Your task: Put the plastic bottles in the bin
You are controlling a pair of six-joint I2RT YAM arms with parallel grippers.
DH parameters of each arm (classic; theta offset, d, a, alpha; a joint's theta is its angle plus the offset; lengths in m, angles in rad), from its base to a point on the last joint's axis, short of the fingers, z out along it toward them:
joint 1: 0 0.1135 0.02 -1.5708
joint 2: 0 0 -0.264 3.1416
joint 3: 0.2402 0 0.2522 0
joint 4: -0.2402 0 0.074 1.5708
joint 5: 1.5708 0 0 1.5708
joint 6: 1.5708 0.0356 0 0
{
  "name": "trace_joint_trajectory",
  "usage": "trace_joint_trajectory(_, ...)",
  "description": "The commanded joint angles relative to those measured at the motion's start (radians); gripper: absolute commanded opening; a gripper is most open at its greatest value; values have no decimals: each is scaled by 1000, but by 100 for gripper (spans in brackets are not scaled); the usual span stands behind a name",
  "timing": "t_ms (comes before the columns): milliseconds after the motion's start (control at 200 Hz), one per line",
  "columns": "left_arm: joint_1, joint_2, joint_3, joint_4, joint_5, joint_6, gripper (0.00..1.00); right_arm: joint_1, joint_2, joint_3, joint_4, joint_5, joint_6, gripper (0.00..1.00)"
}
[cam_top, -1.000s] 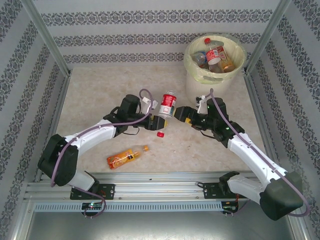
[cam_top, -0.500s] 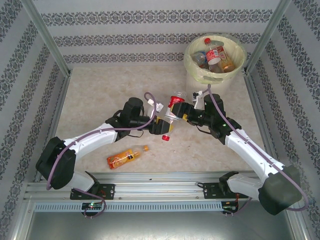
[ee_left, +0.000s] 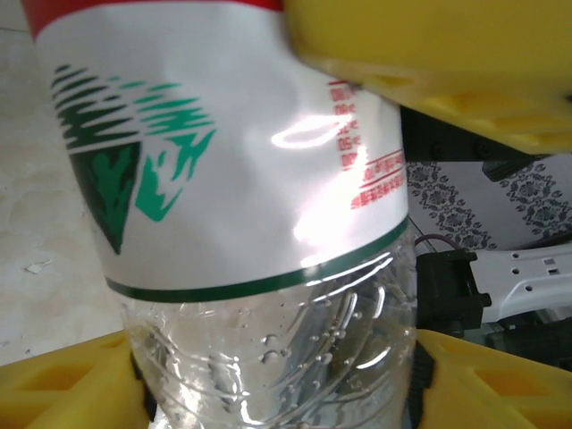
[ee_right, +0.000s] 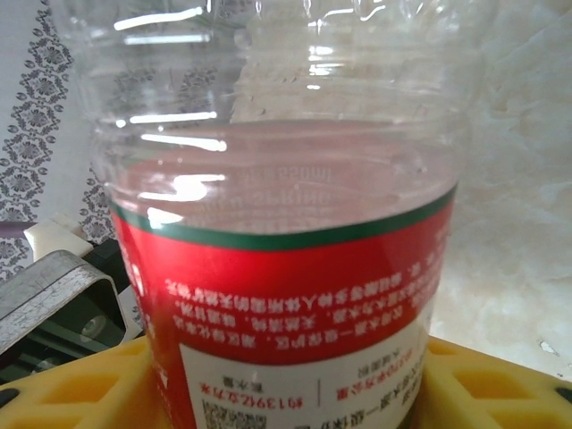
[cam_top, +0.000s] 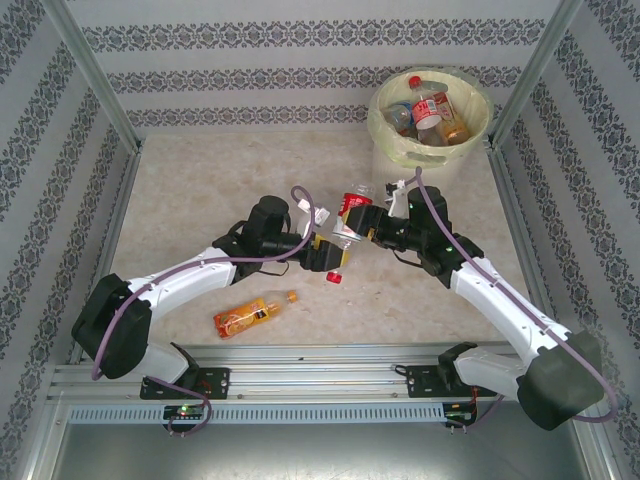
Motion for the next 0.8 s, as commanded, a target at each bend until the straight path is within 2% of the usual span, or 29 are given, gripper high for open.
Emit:
trace_joint_trajectory(0, -14, -25, 41, 23, -5, 31, 83, 11, -30, 46, -25, 20, -30, 59)
trace_joint_trajectory(65, -14, -31, 48, 25, -15, 32, 93, 9, -42, 55, -49, 30, -45, 59)
trace_joint_trajectory(140, -14, -40, 53, 47, -30, 31, 100, 6, -60, 80, -104, 46, -78, 59)
trace_joint_trajectory(315, -14, -76, 44, 141, -58, 56, 100, -15, -105, 164, -259, 105, -171, 59)
trace_joint_trajectory(570, -14, -115, 16, 288, -171, 84, 100, -76, -154, 260, -427, 188, -271, 59)
trace_joint_trajectory(794, -14, -114, 32, 326, -223, 132, 100, -91, -133, 450, -639, 416, -446, 59)
